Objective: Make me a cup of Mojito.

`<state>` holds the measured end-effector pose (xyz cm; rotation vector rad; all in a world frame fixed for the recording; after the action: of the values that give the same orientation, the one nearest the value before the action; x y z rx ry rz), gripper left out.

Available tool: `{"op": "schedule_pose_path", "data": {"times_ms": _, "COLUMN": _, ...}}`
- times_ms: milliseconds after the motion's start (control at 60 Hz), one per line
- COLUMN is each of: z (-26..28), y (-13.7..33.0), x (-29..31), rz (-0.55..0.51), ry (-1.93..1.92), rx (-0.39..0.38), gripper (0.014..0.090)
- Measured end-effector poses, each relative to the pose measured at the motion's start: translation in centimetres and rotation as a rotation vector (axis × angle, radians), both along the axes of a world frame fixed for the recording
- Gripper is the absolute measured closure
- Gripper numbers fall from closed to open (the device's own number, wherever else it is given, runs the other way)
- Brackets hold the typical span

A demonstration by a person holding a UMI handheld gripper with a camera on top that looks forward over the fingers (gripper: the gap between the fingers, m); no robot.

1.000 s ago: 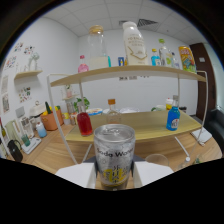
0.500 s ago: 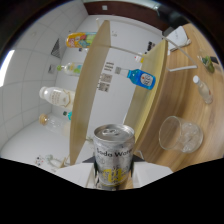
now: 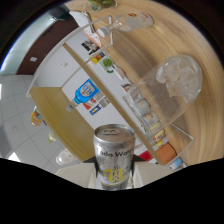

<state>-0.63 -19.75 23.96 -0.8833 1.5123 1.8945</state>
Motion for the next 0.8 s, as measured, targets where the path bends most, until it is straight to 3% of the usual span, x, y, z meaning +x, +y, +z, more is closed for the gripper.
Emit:
{"op": "schedule_pose_path", "data": {"times_ms": 300, "z": 1.6, "y": -0.5, "x": -1.0, "rz": 0.03, "ry": -0.244, "rx": 0.021, "gripper": 0.0533}}
{"op": "schedule_pose_path", "data": {"times_ms": 533, "z": 6.8, "y": -1.5, "x": -3.4, "rz": -0.043, "ry": -1.207, "rx": 0.155, "gripper": 0.0534}}
{"op": "schedule_pose_path", "data": {"times_ms": 650, "z": 6.0, "y": -0.9, "x": -4.0, "rz": -0.103, "ry": -1.628, "rx": 0.139, "gripper": 0.0533}}
{"op": "schedule_pose_path", "data": {"times_ms": 800, "z": 1.2, "y": 0.2, "x": -6.0, "rz": -0.072, "ry": -1.988, "rx": 0.126, "gripper": 0.0534}}
